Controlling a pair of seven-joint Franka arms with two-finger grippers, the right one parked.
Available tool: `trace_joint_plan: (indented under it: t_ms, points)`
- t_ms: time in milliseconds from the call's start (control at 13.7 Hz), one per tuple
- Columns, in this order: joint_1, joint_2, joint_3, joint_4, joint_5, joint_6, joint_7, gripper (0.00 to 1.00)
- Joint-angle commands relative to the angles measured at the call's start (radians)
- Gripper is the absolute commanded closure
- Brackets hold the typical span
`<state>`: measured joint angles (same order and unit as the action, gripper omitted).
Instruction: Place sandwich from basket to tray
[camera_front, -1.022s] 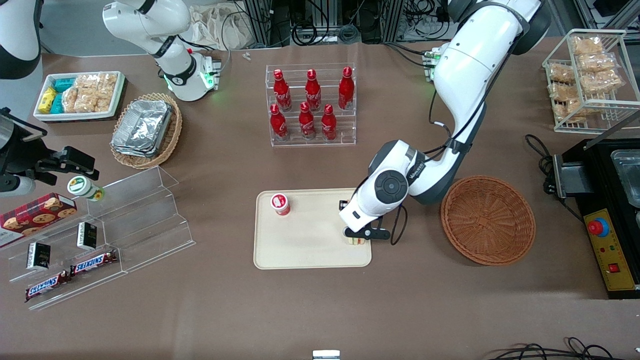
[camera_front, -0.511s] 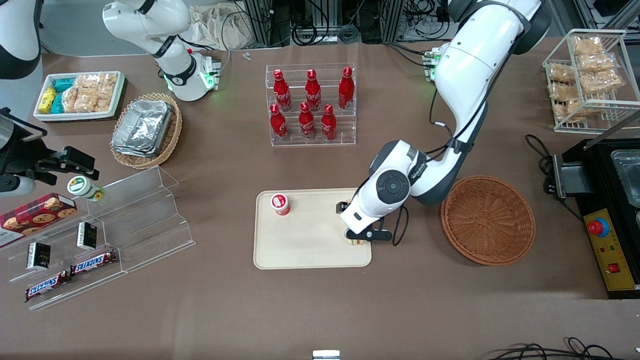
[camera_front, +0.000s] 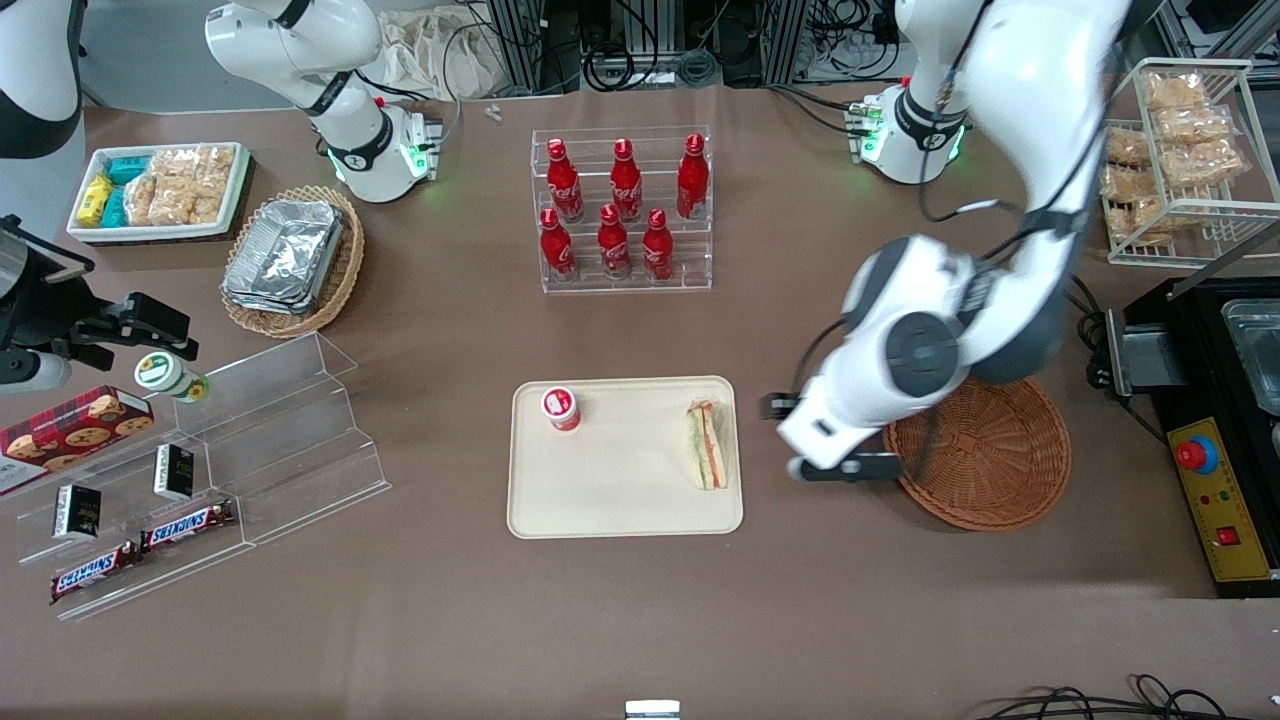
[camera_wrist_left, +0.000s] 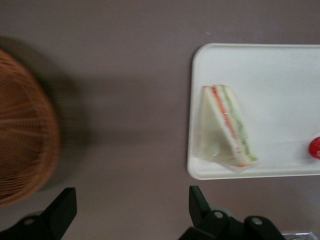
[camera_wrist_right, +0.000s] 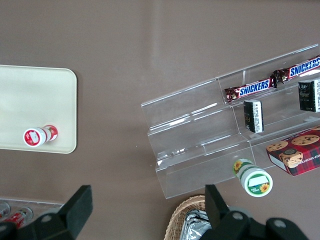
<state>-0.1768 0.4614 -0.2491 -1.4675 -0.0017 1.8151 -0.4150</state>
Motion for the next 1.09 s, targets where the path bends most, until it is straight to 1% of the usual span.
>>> trace_joint_plan:
  t_ms: [0, 219, 365, 511, 584, 657, 730, 876, 1022]
  points:
    - [0.142, -0.151, -0.009, -0.071, 0.005, -0.084, 0.151, 0.01]
    - [0.278, -0.240, -0.012, -0.071, 0.000, -0.097, 0.202, 0.01]
    - [0.321, -0.268, -0.012, -0.068, 0.003, -0.109, 0.203, 0.01]
    - [0.339, -0.283, -0.010, -0.065, 0.006, -0.137, 0.203, 0.00]
    - [0.342, -0.286, -0.009, -0.068, 0.018, -0.140, 0.205, 0.01]
    - [0.342, -0.288, -0.012, -0.070, 0.049, -0.140, 0.205, 0.01]
    - [0.341, -0.288, -0.013, -0.071, 0.061, -0.148, 0.235, 0.00]
    - [0.342, -0.283, -0.010, -0.059, 0.069, -0.151, 0.359, 0.00]
    - [0.344, -0.285, -0.010, -0.054, 0.066, -0.164, 0.363, 0.00]
